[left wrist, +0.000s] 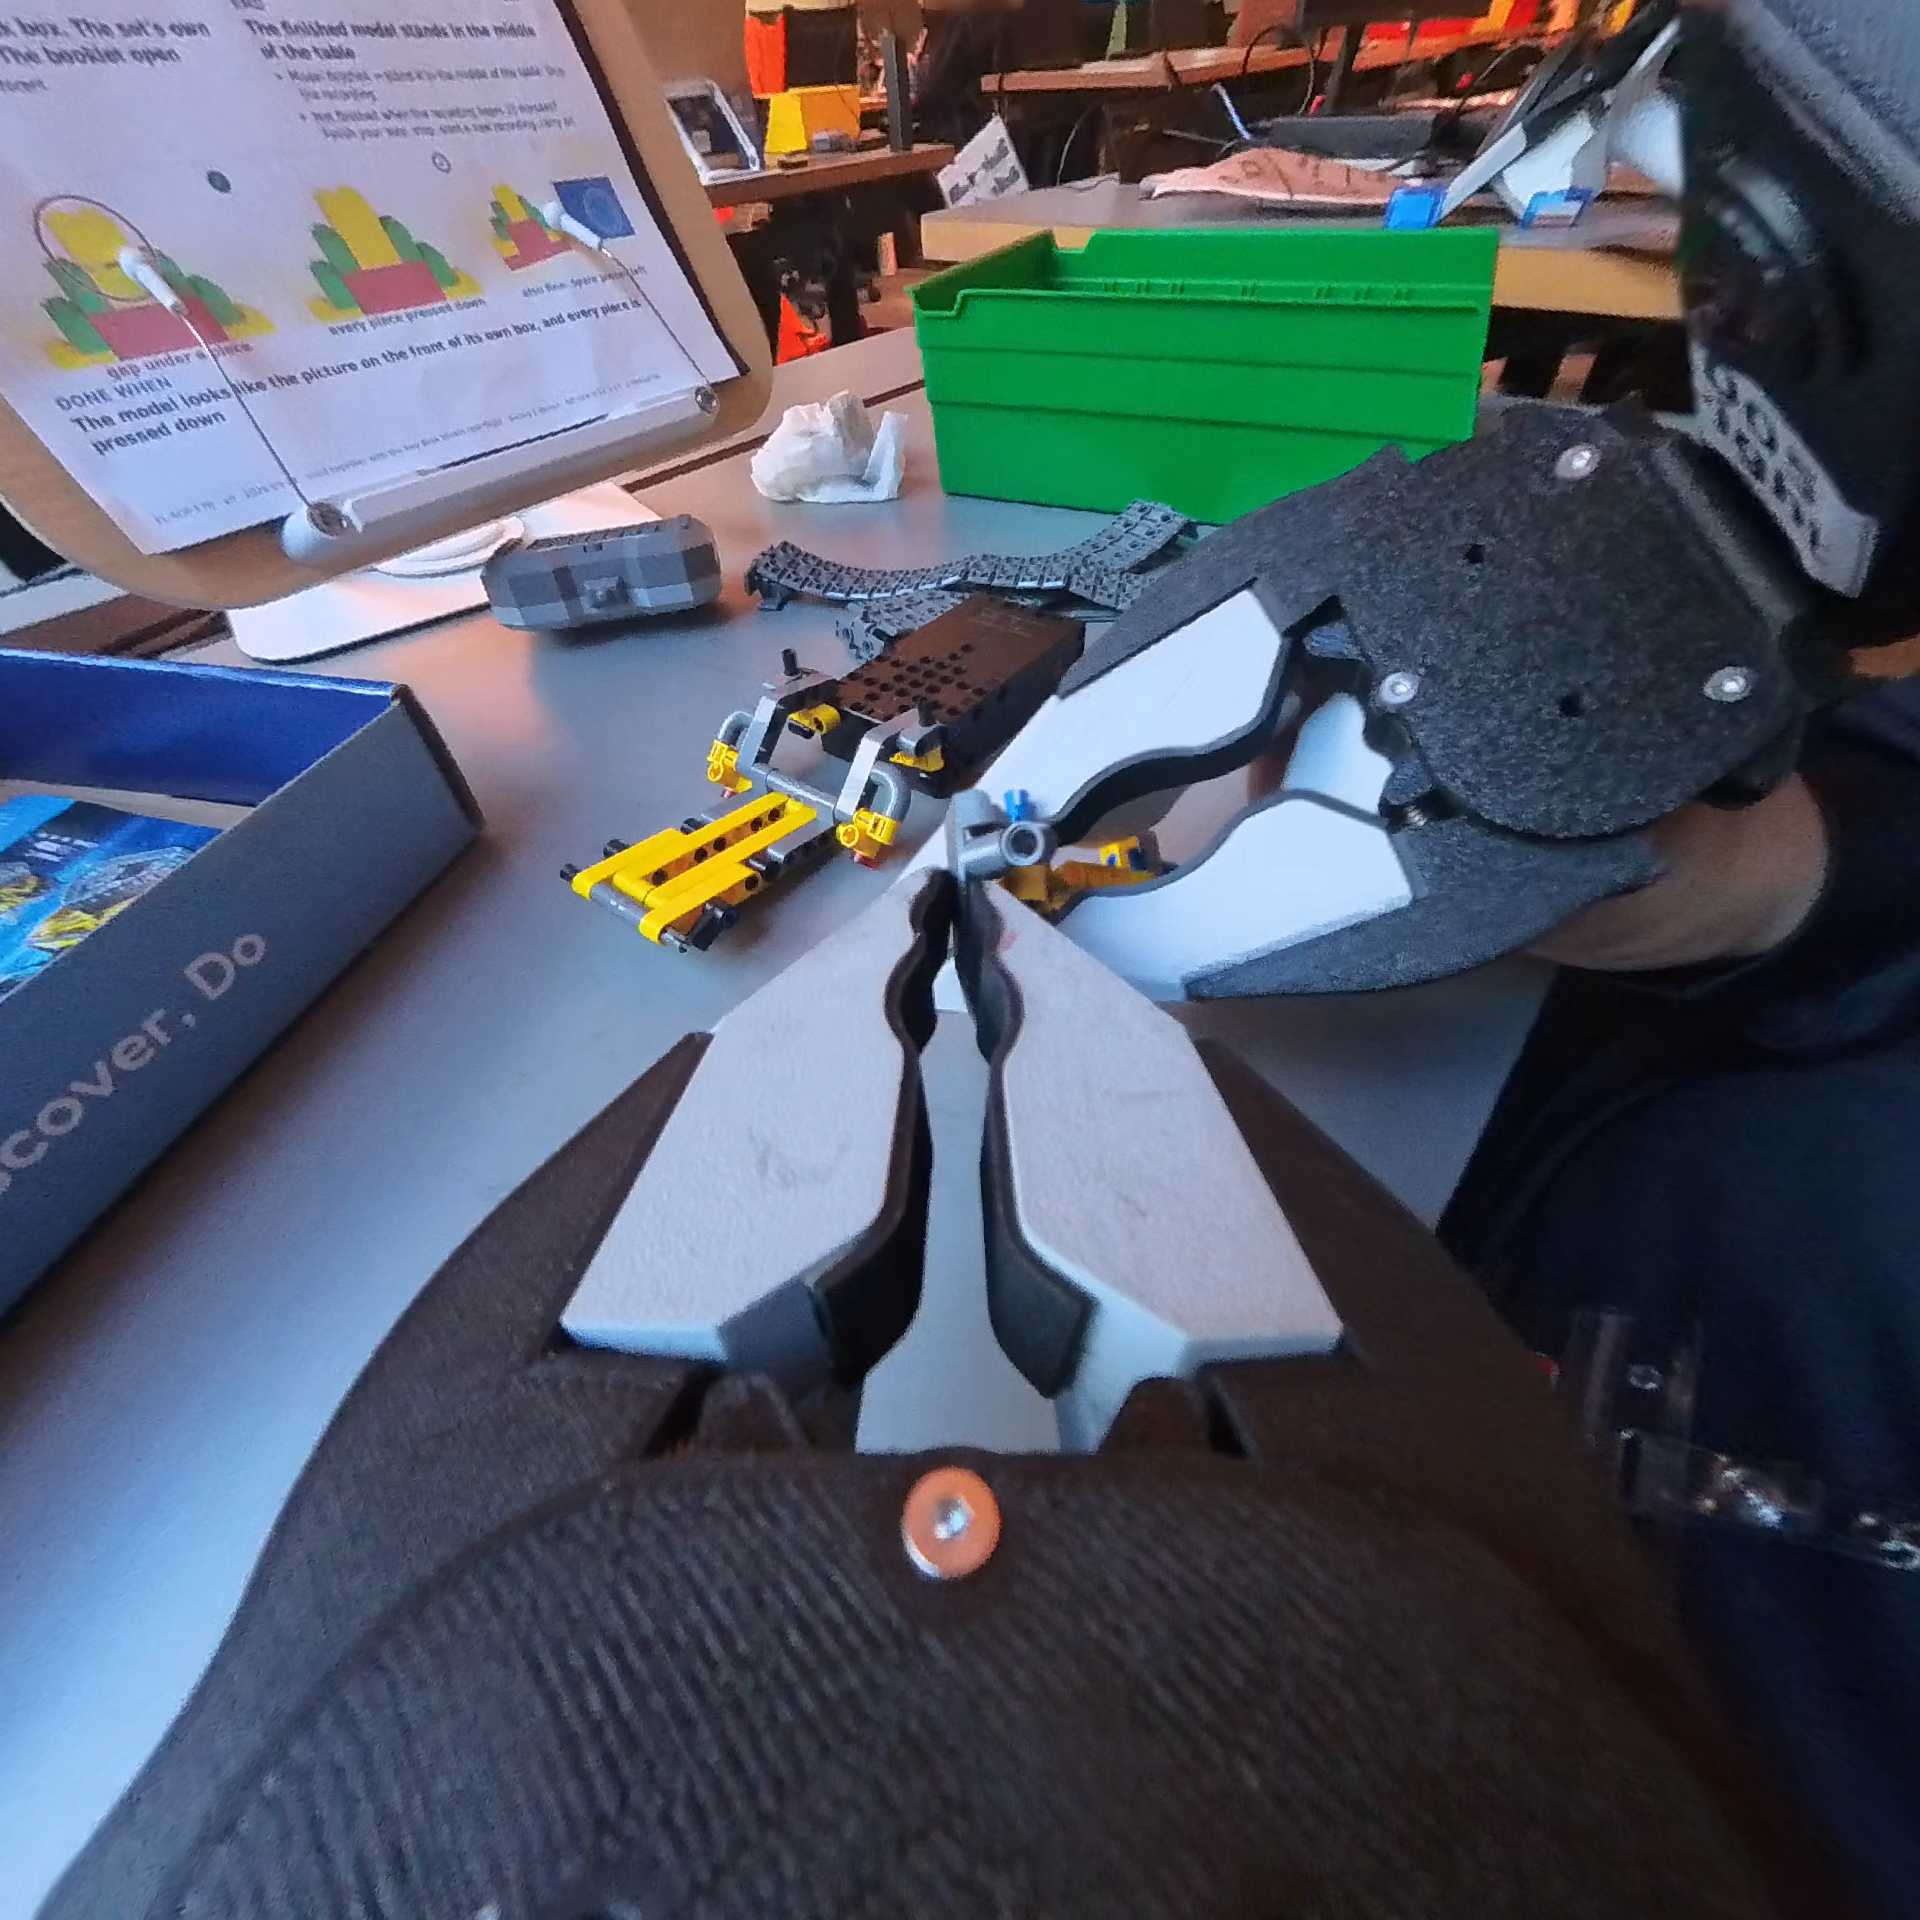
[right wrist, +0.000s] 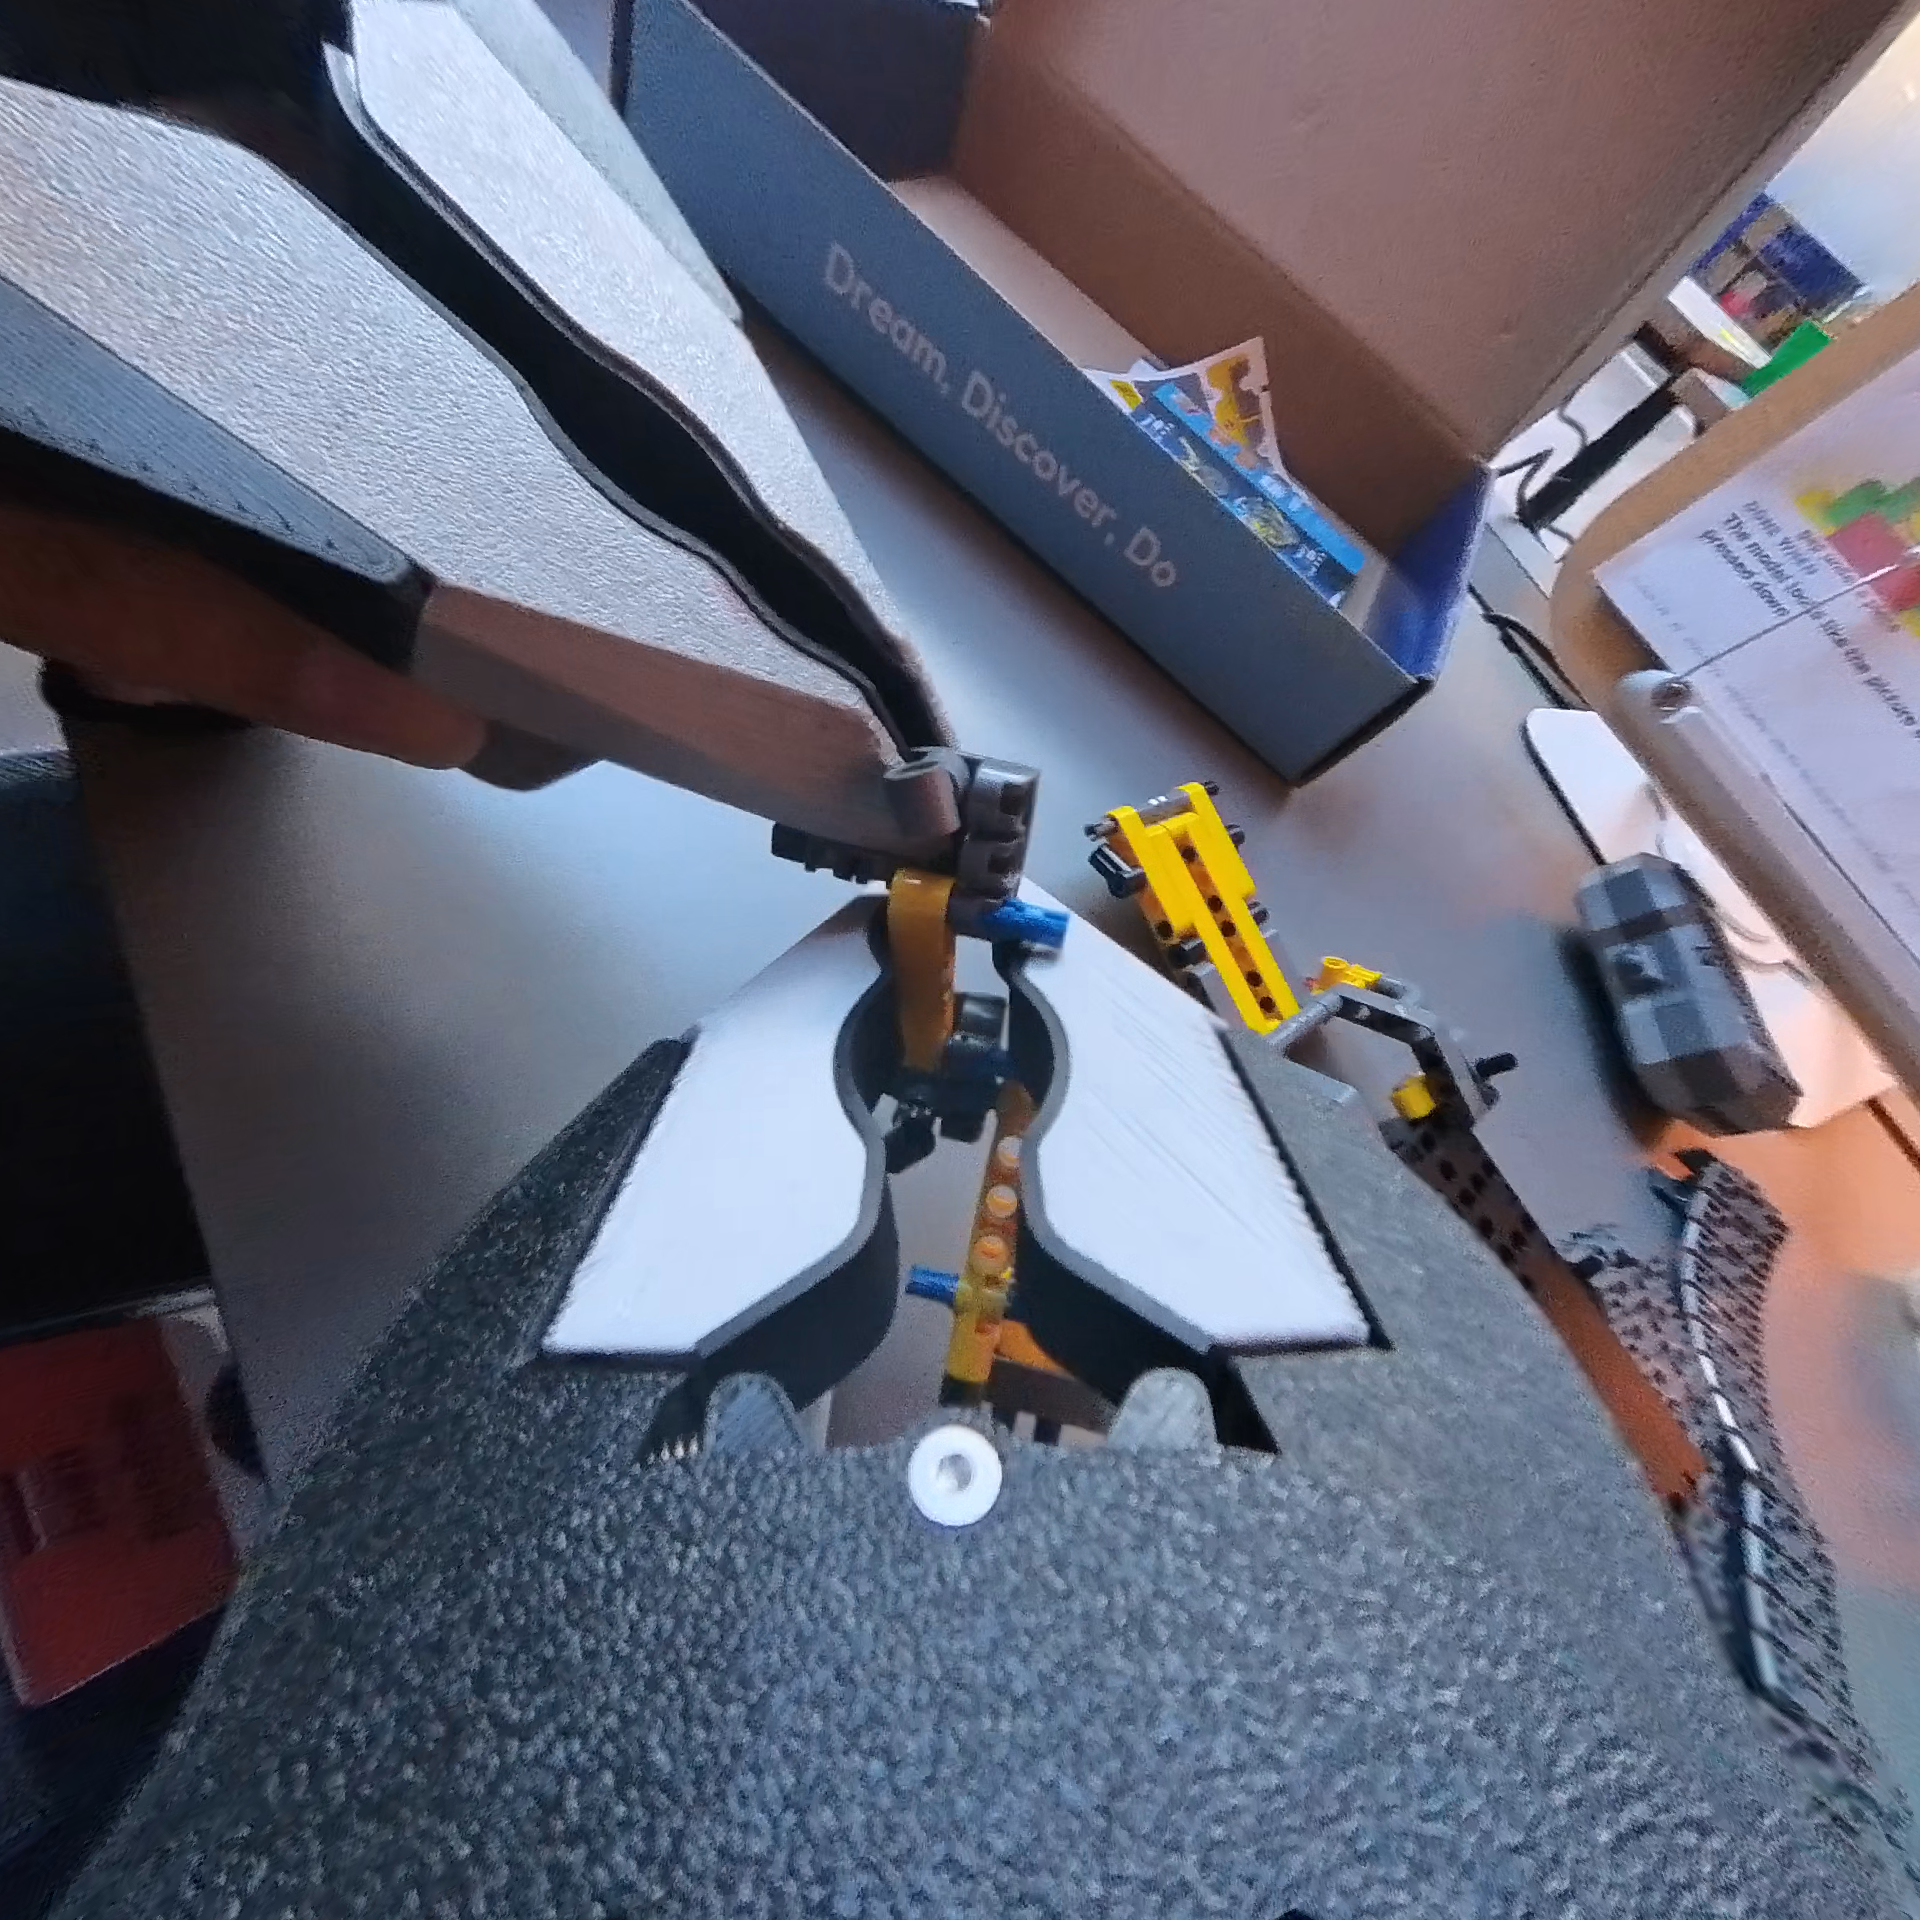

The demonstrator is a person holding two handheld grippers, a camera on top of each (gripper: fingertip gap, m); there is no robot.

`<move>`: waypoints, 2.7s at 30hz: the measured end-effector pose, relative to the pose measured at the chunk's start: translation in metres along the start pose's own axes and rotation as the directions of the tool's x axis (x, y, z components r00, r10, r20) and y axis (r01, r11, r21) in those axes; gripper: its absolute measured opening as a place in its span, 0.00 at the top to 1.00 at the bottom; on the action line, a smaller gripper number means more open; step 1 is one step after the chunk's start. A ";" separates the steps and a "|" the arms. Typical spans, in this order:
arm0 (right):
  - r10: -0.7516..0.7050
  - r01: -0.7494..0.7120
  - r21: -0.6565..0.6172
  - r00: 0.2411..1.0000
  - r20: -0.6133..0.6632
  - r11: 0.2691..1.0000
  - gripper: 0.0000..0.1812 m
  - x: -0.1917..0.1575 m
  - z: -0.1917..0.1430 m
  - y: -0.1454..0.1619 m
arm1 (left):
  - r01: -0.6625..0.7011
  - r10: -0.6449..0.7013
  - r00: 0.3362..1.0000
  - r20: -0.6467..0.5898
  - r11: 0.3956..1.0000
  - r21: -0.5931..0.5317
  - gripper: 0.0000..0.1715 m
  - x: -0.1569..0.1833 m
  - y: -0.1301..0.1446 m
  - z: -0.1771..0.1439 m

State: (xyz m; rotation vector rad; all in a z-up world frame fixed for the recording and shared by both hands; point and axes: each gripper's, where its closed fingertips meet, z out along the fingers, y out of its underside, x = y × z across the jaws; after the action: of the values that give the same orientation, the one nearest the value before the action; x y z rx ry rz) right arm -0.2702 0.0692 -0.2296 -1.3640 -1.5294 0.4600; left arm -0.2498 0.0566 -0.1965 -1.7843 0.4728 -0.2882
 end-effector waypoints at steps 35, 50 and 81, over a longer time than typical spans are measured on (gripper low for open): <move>-0.628 0.654 -0.144 0.755 0.189 0.743 1.00 -0.001 0.030 0.030 | -0.436 0.479 0.865 0.149 0.865 -0.247 0.98 -0.028 0.028 0.012; -0.174 0.188 -0.024 0.943 0.285 0.982 1.00 -0.009 0.024 0.009 | -0.164 0.173 0.979 0.107 0.983 -0.086 0.98 -0.027 0.010 0.009; -0.593 0.607 0.122 0.680 0.431 0.785 1.00 -0.036 0.006 0.033 | -0.205 0.165 0.969 -0.184 0.954 -0.220 0.90 0.014 0.040 0.004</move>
State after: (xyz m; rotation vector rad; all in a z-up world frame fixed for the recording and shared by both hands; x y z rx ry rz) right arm -0.2629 0.0478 -0.2736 -0.7037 -2.2649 0.3374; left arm -0.2425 0.0450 -0.2365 -1.9403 0.8172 -0.2551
